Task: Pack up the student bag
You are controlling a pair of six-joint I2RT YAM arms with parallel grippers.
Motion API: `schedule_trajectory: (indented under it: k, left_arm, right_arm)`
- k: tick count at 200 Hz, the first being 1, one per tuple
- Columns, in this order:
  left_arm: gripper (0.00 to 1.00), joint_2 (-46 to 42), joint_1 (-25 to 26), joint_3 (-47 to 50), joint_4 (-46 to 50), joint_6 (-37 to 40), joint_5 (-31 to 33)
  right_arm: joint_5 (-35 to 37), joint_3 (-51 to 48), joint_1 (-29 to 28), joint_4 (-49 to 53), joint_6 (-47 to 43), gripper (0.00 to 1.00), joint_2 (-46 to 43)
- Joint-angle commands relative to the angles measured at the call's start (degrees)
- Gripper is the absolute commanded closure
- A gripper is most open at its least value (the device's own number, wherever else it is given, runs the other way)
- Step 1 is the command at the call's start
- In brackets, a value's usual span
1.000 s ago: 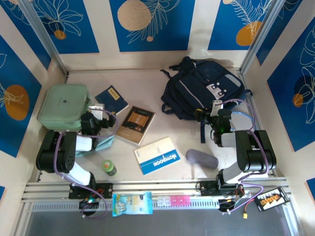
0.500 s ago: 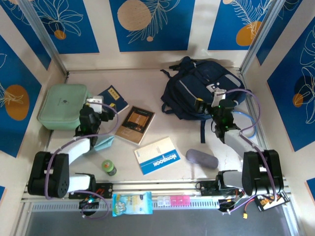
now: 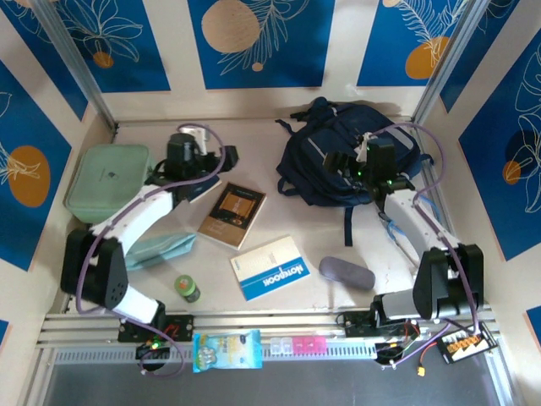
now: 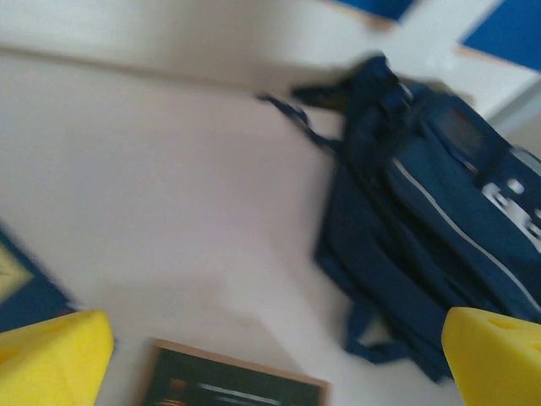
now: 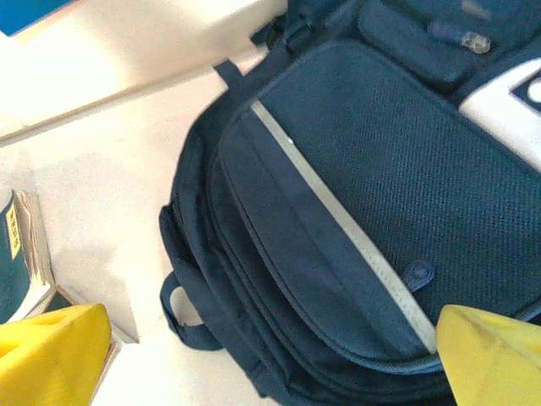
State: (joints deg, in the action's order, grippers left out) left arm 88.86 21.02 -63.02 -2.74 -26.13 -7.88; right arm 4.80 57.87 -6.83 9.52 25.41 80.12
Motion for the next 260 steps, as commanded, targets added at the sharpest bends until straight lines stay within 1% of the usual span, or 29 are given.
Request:
schedule_trajectory:
  k: [1,15,33,56,66,83,104,108,112,125,133,148,158,185,223,249,260]
  left_arm:
    - [0.00,6.5,4.9,-5.3,2.4,-8.5,-8.2]
    - [0.00,10.8,7.1,-8.0,1.5,-12.0,-10.6]
    - [0.00,15.3,9.4,-10.5,-0.3,-14.6,-12.3]
    - [0.00,21.2,10.5,-16.8,3.1,-15.5,-13.4]
    - [0.01,24.0,10.6,-20.3,4.7,-15.6,-14.3]
    - [0.11,28.6,10.6,-25.5,6.7,-15.6,-14.0]
    - [0.21,33.9,10.6,-32.2,9.0,-15.1,-12.1]
    - [0.25,35.0,10.6,-33.8,9.6,-14.8,-11.9]
    - [0.28,36.0,10.7,-35.4,10.6,-14.4,-11.5]
    - [0.32,39.3,10.8,-40.4,14.8,-13.2,-9.7]
    - [0.36,40.9,10.9,-43.0,17.8,-12.6,-7.4]
    - [0.48,42.8,11.0,-45.0,18.9,-11.5,-6.8]
    - [0.52,43.4,11.0,-45.3,19.2,-11.7,-6.9]
    - [0.51,44.6,11.2,-45.6,19.8,-13.0,-5.6]
    - [0.45,49.0,11.2,-50.6,20.8,-13.6,-9.9]
    - [0.46,51.4,11.2,-53.5,22.4,-13.8,-9.8]
    - [0.49,51.9,11.3,-53.9,22.6,-14.2,-9.5]
  right_arm:
    - [-3.6,4.6,1.9,9.4,5.1,0.01,4.0]
    - [-6.6,6.1,3.7,9.3,6.0,0.01,6.2]
    - [-7.0,8.4,4.7,9.3,6.5,0.01,9.7]
    - [-7.8,13.3,5.4,11.5,5.8,0.00,15.3]
    - [-7.3,15.2,5.5,12.7,5.6,0.01,17.2]
    - [-5.9,17.1,5.7,13.9,5.7,0.02,19.4]
    - [-4.9,17.1,5.8,13.9,5.9,0.02,19.9]
    - [-4.8,16.9,5.8,13.8,5.9,0.02,19.9]
    - [-4.7,16.8,5.8,14.0,5.9,0.02,19.9]
    - [-3.9,16.1,5.8,14.4,5.9,0.03,19.8]
    - [-3.4,15.7,5.8,14.6,5.7,0.03,19.6]
    - [-3.0,14.9,5.7,15.0,4.8,0.05,18.9]
    - [-2.6,14.3,5.6,15.0,4.4,0.05,18.4]
    - [-1.5,12.9,5.2,14.8,3.9,0.05,17.6]
    - [-3.1,12.5,4.8,14.6,3.6,0.05,18.2]
    - [-3.2,12.6,4.1,14.7,3.7,0.05,19.1]
    - [-3.1,12.8,3.9,15.1,4.2,0.05,19.7]
